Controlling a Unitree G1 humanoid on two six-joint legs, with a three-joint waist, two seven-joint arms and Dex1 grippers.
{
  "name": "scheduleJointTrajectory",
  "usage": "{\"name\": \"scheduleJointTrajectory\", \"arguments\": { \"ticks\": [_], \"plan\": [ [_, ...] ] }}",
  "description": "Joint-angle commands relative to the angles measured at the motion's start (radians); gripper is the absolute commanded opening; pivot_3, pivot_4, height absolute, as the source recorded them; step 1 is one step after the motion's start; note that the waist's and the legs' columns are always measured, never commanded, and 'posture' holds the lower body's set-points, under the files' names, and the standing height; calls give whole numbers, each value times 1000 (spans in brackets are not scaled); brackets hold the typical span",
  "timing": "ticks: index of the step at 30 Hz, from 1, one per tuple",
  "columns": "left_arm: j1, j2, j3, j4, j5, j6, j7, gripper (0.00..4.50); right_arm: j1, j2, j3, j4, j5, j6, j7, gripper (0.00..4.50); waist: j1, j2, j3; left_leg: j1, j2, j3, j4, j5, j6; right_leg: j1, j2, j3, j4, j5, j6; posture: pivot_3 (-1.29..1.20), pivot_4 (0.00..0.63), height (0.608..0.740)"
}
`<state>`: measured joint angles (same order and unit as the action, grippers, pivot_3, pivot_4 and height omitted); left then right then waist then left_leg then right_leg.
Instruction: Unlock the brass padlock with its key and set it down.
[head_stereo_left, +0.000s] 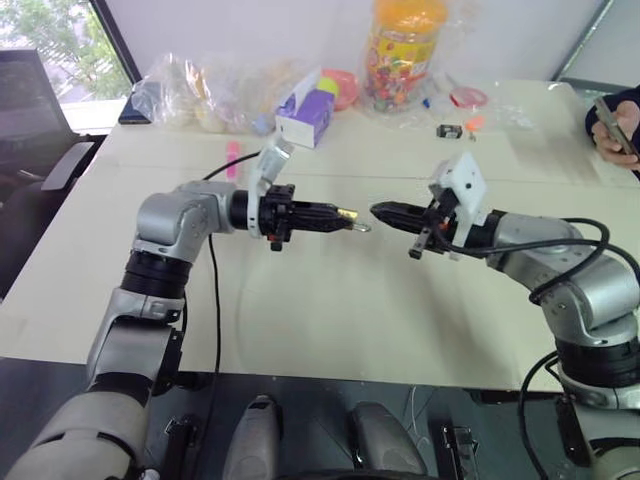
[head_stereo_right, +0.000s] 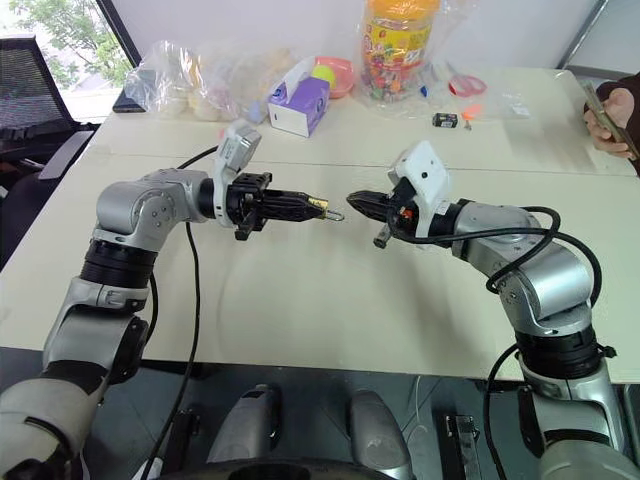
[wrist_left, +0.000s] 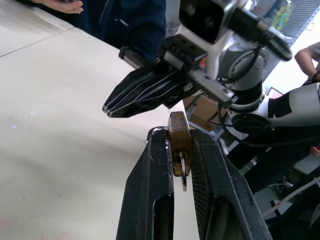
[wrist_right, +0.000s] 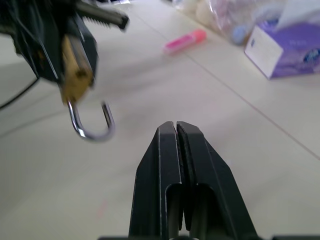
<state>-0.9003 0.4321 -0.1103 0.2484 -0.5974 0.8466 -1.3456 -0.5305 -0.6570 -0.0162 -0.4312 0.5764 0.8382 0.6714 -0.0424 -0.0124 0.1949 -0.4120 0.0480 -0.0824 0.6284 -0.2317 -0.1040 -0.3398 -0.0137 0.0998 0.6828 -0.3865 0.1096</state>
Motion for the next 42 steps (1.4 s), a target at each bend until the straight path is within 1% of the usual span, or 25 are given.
{"name": "scheduleJointTrajectory", "arguments": {
  "ticks": [1,9,17,20,22,25,28,32,36,39,41,42],
  "plan": [
    [-9,2,5,-25,-7,-4,4,0,-25,8,-25,-60,37,17,-13,46,1,0,0,0,0,0,0,0,0,0,0,0,0,0,0,0,150,740],
    [-23,-9,17,1,-6,-11,34,0,40,28,9,-114,60,40,-30,46,0,0,0,0,0,0,0,0,0,0,0,0,0,0,0,0,150,740],
    [-31,-14,16,16,-4,-19,39,0,84,14,18,-139,51,44,-24,46,0,0,0,0,0,0,0,0,0,0,0,0,0,0,0,0,150,740],
    [-31,-25,14,30,13,-46,53,0,151,-33,24,-120,-5,-3,-5,46,4,0,0,0,0,0,0,0,0,0,0,0,0,0,0,0,150,740],
    [-36,-39,11,56,32,-75,72,0,228,-84,26,-103,-61,-52,10,46,11,0,0,-1,0,0,0,0,0,0,0,0,-1,0,0,0,150,740],
    [-42,-80,-10,125,83,-151,109,0,357,-140,-14,-101,-100,-97,26,46,23,-1,0,-2,-1,0,1,0,0,-1,0,0,-1,0,0,0,150,740],
    [-48,-137,-35,195,128,-211,131,0,434,-154,-84,-132,-75,-93,26,46,28,-1,0,-2,-1,0,2,0,0,-1,0,0,-1,0,0,0,150,740],
    [-74,-264,-72,390,221,-334,183,0,414,-141,-181,-182,1,-30,-7,46,29,-1,0,-2,-1,0,2,0,0,0,0,0,-1,0,0,0,150,740],
    [-134,-410,-63,658,297,-422,296,0,357,-156,-216,-223,38,15,-34,46,29,-1,1,-2,-1,0,2,0,1,-1,0,0,-1,0,0,0,150,740],
    [-162,-454,-60,768,346,-457,330,0,324,-164,-230,-249,61,45,-50,46,25,-1,1,-4,-1,0,2,-1,1,-2,0,0,-1,0,0,0,150,740],
    [-176,-468,-53,829,377,-479,365,1036,314,-167,-234,-263,71,61,-59,0,23,-1,1,-5,-1,0,1,-1,1,-4,1,0,-1,0,0,0,150,740],
    [-179,-471,-51,850,389,-488,372,1370,311,-168,-235,-270,76,68,-61,0,26,-1,1,-5,-1,0,1,-1,1,-4,1,0,-1,0,0,0,150,740]
  ]
}}
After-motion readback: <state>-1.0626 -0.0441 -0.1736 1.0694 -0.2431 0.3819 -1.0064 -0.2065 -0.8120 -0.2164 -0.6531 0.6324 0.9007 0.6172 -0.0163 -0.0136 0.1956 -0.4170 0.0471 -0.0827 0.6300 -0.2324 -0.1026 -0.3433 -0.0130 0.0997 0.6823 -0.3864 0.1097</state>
